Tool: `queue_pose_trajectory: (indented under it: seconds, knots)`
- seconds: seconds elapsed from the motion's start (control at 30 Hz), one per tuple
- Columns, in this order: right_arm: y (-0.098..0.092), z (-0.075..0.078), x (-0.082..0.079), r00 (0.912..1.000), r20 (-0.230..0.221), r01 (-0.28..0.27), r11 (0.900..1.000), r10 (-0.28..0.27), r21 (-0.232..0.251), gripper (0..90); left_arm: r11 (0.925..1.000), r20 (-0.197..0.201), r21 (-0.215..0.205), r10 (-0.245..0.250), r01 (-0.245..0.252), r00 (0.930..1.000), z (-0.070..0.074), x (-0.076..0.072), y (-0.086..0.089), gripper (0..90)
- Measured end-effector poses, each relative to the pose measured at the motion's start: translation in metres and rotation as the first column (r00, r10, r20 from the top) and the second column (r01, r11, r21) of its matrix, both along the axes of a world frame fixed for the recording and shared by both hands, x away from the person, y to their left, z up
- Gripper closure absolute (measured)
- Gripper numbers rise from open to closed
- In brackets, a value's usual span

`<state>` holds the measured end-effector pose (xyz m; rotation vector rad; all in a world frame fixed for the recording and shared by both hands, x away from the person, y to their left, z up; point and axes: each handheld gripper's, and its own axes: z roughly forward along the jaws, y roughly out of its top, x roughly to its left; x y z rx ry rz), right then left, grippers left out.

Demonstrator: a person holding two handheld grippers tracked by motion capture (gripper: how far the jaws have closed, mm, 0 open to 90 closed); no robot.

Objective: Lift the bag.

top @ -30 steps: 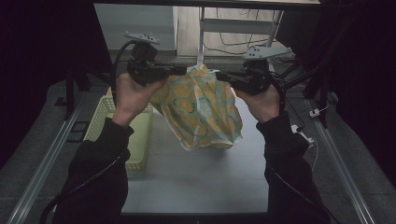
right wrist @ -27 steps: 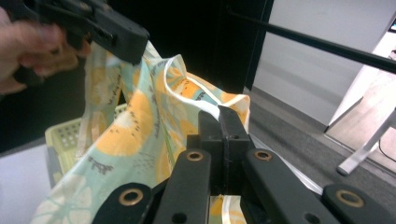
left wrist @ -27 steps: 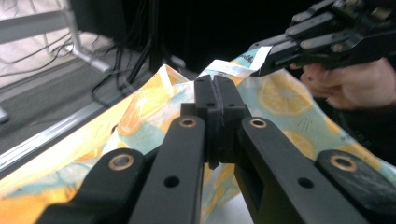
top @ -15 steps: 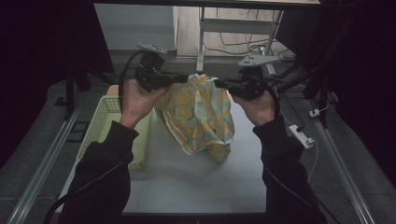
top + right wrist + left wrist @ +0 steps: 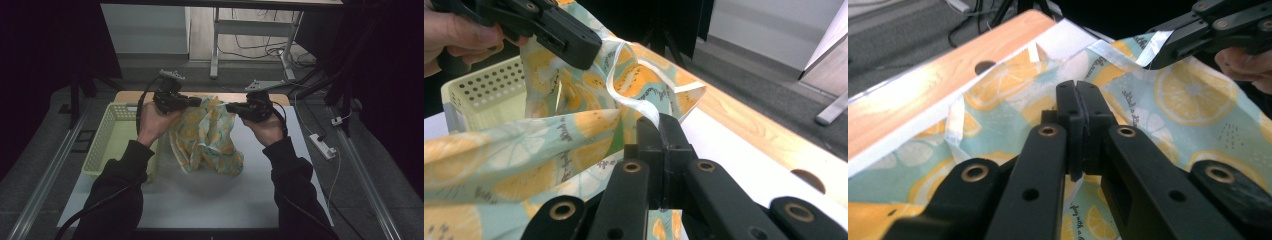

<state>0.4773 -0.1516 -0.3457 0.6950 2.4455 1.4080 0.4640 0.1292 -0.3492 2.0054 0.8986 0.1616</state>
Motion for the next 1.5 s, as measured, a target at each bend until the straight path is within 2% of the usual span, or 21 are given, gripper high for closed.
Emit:
queue_pose_trajectory:
  seconds: [0.17,0.53,0.63,0.73,0.83,1.0,1.27,1.5]
  knots:
    - [0.002,-0.011,0.002,0.9997,-0.024,0.000,1.000,-0.001,-0.009,89.6,1.0000,-0.021,0.003,-0.003,0.003,0.9998,-0.011,0.003,-0.001,88.2]
    - [0.004,-0.024,0.004,0.9987,-0.051,-0.003,1.000,0.002,-0.015,89.2,0.9990,-0.054,0.043,-0.005,0.007,0.9985,-0.031,0.006,-0.006,86.9]
    - [0.005,-0.026,0.004,0.9985,-0.055,-0.005,1.000,0.004,-0.017,87.7,0.9991,-0.058,0.042,-0.005,0.007,0.9983,-0.034,0.006,-0.005,84.4]
    - [0.006,-0.025,0.003,0.9983,-0.058,-0.006,1.000,0.005,-0.009,85.1,0.9998,-0.059,0.019,-0.003,0.004,0.9982,-0.036,0.005,-0.003,78.7]
    - [0.009,-0.022,0.001,0.9984,-0.056,-0.010,1.000,0.010,-0.009,81.6,0.9998,-0.051,0.018,-0.003,0.004,0.9987,-0.035,0.003,-0.001,73.9]
    - [0.013,-0.015,-0.003,0.9986,-0.048,-0.022,1.000,0.022,0.002,75.1,1.0000,-0.032,-0.002,-0.008,0.008,0.9995,-0.024,-0.002,0.005,64.2]
    - [0.017,-0.002,-0.011,0.9987,-0.034,-0.038,0.999,0.038,0.018,63.5,0.9999,0.027,0.012,-0.008,0.008,0.9996,-0.009,-0.020,0.014,48.3]
    - [0.019,0.002,-0.020,0.9987,-0.021,-0.046,0.999,0.046,0.017,52.9,0.9998,0.053,0.001,0.020,-0.020,0.9984,-0.007,-0.035,0.027,30.1]
